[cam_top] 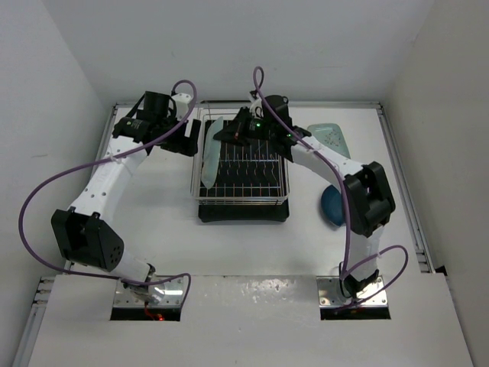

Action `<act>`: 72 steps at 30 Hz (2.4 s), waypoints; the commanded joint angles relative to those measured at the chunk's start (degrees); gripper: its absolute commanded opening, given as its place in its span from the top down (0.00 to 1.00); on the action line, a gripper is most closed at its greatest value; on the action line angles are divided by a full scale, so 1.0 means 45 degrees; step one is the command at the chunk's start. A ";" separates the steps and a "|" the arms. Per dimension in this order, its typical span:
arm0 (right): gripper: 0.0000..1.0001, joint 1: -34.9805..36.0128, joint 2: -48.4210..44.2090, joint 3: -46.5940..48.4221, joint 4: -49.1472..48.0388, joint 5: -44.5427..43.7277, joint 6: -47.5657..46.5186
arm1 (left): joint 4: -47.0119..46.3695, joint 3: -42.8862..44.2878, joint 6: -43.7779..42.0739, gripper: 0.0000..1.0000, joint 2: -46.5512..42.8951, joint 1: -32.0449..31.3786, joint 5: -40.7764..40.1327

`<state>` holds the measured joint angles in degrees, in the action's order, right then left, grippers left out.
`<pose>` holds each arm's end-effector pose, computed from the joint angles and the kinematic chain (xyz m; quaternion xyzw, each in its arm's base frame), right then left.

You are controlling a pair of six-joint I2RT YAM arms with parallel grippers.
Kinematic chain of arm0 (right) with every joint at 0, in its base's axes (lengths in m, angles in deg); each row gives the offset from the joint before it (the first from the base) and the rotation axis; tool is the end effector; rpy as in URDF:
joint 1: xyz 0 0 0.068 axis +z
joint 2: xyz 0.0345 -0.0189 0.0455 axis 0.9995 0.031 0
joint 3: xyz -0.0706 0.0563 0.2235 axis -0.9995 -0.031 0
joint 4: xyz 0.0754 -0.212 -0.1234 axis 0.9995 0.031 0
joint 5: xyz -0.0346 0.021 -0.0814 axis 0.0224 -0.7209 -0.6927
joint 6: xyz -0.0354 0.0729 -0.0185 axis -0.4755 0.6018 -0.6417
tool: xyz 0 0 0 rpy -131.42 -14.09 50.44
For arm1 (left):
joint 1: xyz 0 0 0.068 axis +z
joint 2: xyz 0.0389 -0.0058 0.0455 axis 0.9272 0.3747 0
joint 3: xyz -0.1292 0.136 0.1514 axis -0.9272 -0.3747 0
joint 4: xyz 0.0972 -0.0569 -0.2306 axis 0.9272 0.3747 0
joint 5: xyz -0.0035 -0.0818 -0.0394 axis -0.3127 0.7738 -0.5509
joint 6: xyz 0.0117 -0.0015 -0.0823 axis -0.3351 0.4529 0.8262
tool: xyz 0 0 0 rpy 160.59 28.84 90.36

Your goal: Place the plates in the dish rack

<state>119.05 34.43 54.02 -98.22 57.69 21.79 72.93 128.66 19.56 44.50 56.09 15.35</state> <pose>0.3869 0.2737 0.2487 0.0946 0.7810 0.5772 0.2187 0.3334 -0.0796 0.3052 0.1155 0.9162 -0.0991 0.3706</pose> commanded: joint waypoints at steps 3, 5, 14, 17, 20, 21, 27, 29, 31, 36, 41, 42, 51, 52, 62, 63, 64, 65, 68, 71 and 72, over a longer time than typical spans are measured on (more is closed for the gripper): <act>1.00 -0.0054 -0.1152 0.1611 -0.0471 0.0192 -0.0409 | -0.0455 -0.0032 -0.0036 0.13 -0.0219 0.0125 0.0265; 1.00 0.0004 -0.1444 0.1767 -0.0097 -0.0043 -0.0801 | -0.0455 -0.0032 -0.0036 0.13 -0.0219 0.0125 0.0265; 1.00 -0.0034 -0.1505 0.1475 0.0315 -0.0396 -0.0938 | -0.0455 -0.0032 -0.0036 0.13 -0.0219 0.0241 0.0382; 1.00 -0.0034 -0.1446 0.1552 0.0295 -0.0435 -0.1035 | -0.0455 -0.0148 -0.0036 0.13 -0.0336 0.0242 0.0382; 1.00 -0.0073 -0.0843 0.2078 0.0315 -0.0201 -0.1114 | -0.0455 -0.0149 -0.0036 0.13 -0.0336 0.0242 0.0382; 1.00 -0.0112 -0.0550 0.2216 0.0276 0.0031 -0.1114 | -0.0455 -0.0149 -0.0036 0.13 -0.0336 0.0242 0.0498; 1.00 -0.0093 0.0702 0.4130 0.2480 0.0307 -0.2283 | -0.0455 -0.0267 -0.0153 0.13 -0.0336 0.0242 0.0499; 1.00 -0.0112 0.1054 0.4423 0.3027 0.0152 -0.2635 | -0.0455 -0.0267 -0.0153 0.13 -0.0336 0.0242 0.0499; 1.00 -0.0113 0.1094 0.4309 0.3790 0.0073 -0.2832 | -0.0455 -0.0267 -0.0153 0.13 -0.0336 0.0242 0.0499; 1.00 -0.0171 0.0527 0.3818 0.3518 -0.0142 -0.2852 | -0.0455 -0.0267 -0.0153 0.13 -0.0454 0.0242 0.0499; 1.00 -0.0093 0.0430 0.4112 0.4279 -0.0883 -0.3106 | -0.0573 -0.0267 -0.0153 0.13 -0.0454 0.0242 0.0616; 1.00 -0.0093 0.0545 0.4092 0.4454 -0.1117 -0.3106 | -0.0573 -0.0267 -0.0153 0.13 -0.0454 0.0242 0.0616; 0.92 0.0043 0.2303 0.5322 0.5510 -0.1275 -0.3048 | -0.0573 -0.0267 -0.0153 0.12 -0.0454 0.0242 0.0616; 0.90 0.0102 0.2304 0.5303 0.5549 -0.1430 -0.3086 | -0.0573 -0.0267 -0.0269 0.12 -0.0454 0.0242 0.0616; 0.59 0.0648 0.1953 0.5635 0.5314 -0.1919 -0.3906 | -0.0573 -0.0267 -0.0270 0.12 -0.0336 0.0242 0.0616; 0.58 0.0649 0.1895 0.5616 0.5412 -0.1939 -0.3965 | -0.0573 -0.0267 -0.0270 0.12 -0.0336 0.0242 0.0616; 0.57 0.0668 0.1740 0.5577 0.5490 -0.1939 -0.3985 | -0.0573 -0.0267 -0.0270 0.12 -0.0336 0.0242 0.0616; 0.55 0.0649 0.1661 0.5557 0.5587 -0.2017 -0.4024 | -0.0573 -0.0267 -0.0270 0.12 -0.0336 0.0242 0.0616; 0.46 0.0591 0.1077 0.5498 0.6074 -0.2192 -0.4472 | -0.0573 -0.0267 -0.0270 0.12 -0.0336 0.0242 0.0616; 0.37 0.0280 0.0005 0.5421 0.7090 -0.2563 -0.5408 | -0.0573 -0.0267 -0.0388 0.12 -0.0336 0.0242 0.0616; 0.37 0.0201 -0.0232 0.5246 0.7653 -0.3164 -0.5546 | -0.0573 -0.0267 -0.0388 0.12 -0.0336 0.0242 0.0616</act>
<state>121.63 42.01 76.95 -67.38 47.73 1.31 72.04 127.78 18.56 44.43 56.47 17.34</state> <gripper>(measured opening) 0.625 0.882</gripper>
